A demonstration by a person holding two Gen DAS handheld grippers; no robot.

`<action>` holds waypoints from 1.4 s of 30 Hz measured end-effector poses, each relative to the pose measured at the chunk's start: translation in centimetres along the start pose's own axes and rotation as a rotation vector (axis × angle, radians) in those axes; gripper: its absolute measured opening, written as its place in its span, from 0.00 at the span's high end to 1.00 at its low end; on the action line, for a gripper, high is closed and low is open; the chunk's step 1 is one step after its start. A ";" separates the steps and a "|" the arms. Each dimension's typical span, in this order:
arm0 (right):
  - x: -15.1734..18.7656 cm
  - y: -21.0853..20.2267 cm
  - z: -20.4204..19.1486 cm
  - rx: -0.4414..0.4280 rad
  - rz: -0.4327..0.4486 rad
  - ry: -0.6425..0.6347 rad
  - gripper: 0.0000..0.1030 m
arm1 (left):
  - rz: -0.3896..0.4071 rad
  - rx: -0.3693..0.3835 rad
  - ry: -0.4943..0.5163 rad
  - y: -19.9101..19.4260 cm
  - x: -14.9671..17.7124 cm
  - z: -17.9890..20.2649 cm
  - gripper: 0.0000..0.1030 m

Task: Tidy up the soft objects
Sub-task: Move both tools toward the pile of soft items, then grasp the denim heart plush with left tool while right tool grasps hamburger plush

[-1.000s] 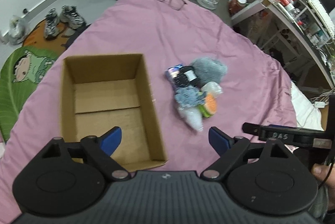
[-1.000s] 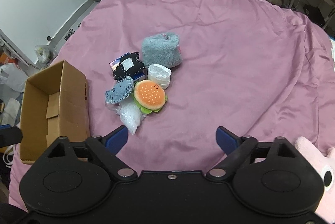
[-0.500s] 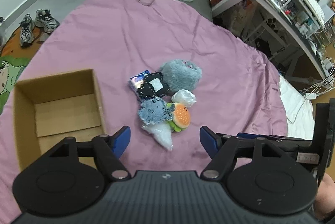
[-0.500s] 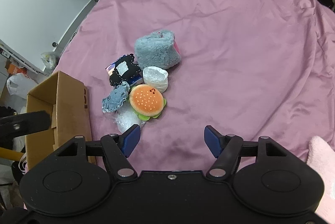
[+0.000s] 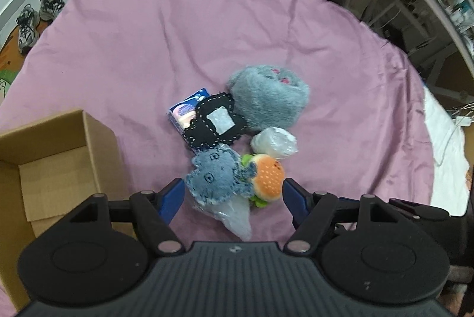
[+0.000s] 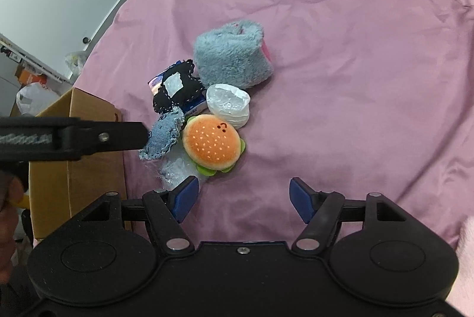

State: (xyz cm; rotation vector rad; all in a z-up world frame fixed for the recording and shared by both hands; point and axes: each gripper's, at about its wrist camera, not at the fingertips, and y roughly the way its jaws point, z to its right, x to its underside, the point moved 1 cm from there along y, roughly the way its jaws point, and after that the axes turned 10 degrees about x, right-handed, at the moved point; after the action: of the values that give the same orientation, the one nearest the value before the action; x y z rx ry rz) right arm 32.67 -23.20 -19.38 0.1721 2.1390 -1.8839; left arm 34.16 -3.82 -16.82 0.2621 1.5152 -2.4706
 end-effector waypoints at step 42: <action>-1.0 2.6 -2.7 -0.009 -0.054 -0.045 0.61 | -0.170 0.112 -0.035 4.7 -2.1 -2.0 0.79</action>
State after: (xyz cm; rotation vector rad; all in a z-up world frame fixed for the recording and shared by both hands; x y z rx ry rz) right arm 33.98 -20.04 -21.24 0.0703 2.1420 -1.8893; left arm 37.62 -3.90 -21.14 0.1117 1.4427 -2.6815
